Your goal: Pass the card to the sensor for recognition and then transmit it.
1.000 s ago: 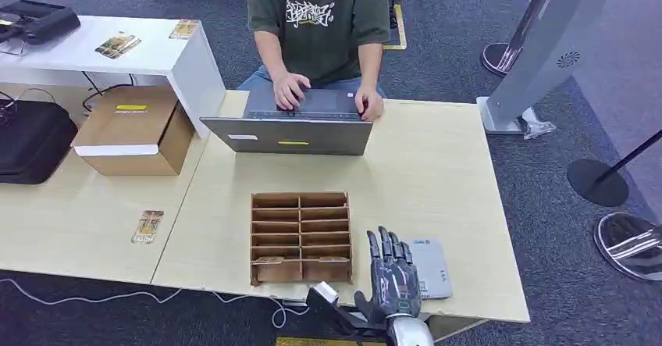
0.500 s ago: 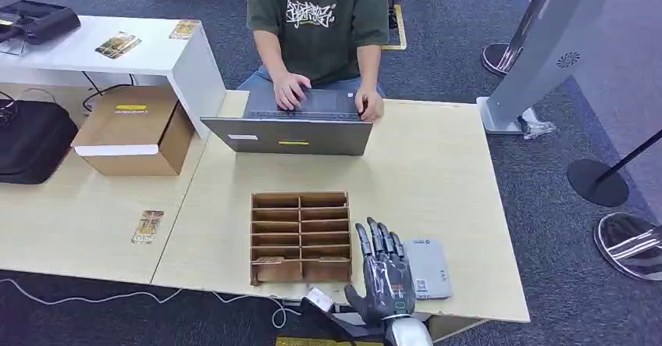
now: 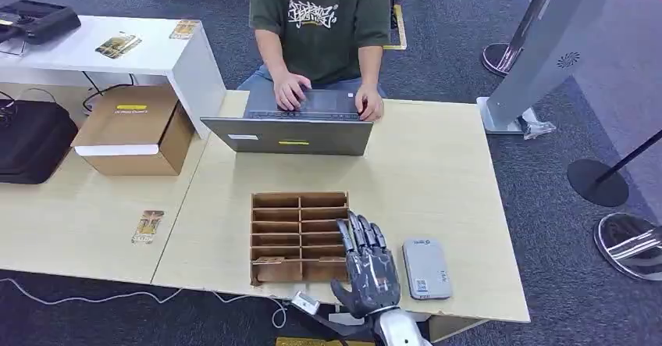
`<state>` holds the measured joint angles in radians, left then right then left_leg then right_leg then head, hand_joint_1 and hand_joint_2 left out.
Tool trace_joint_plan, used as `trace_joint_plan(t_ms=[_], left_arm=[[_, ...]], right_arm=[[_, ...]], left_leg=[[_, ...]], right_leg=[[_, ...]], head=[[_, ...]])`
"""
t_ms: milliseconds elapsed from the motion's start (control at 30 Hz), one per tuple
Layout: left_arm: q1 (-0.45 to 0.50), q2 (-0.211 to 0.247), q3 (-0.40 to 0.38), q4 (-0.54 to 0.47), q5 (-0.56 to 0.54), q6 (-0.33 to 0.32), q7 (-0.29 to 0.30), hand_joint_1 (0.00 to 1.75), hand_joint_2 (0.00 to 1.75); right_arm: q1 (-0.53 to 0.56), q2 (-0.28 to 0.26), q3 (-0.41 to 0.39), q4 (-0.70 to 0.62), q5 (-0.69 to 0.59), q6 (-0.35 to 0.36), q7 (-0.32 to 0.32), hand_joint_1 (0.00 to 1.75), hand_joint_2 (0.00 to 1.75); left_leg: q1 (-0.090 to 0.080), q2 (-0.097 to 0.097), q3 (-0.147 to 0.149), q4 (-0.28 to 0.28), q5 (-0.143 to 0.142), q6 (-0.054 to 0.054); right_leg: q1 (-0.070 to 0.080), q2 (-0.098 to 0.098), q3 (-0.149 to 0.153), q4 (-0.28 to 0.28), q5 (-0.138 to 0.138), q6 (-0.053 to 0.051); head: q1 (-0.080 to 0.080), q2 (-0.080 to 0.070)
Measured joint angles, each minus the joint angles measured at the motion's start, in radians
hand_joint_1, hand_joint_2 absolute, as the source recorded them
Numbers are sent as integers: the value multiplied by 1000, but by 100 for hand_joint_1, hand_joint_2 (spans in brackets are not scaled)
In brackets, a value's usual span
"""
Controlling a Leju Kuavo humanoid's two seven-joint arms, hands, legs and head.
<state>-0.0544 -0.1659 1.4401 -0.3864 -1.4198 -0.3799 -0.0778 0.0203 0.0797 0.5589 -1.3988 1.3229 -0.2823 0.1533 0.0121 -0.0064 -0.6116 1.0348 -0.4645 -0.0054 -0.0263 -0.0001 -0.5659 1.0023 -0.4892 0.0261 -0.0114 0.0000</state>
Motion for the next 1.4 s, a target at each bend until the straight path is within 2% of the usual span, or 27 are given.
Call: trace_joint_plan(t_ms=[267,600,1033,1400], left_arm=[[0,-3,0,0,1,-6,4,0,0],[0,2,0,7,2,0,3,0,0],[10,-4,0,7,5,-26,-9,0,0],[15,-5,6,6,12,-31,-9,0,0]], right_arm=[[-46,27,0,74,-13,10,-28,0,175],[-71,41,0,122,22,14,-18,0,175],[-68,40,3,80,154,29,23,0,175],[-49,26,9,51,160,31,35,0,175]], left_leg=[[0,0,0,0,0,0],[0,0,0,0,0,0],[0,0,0,0,0,0],[0,0,0,0,0,0]], right_leg=[[0,0,0,0,0,0],[0,0,0,0,0,0],[0,0,0,0,0,0],[0,0,0,0,0,0]], head=[[0,0],[0,0],[0,0],[0,0]])
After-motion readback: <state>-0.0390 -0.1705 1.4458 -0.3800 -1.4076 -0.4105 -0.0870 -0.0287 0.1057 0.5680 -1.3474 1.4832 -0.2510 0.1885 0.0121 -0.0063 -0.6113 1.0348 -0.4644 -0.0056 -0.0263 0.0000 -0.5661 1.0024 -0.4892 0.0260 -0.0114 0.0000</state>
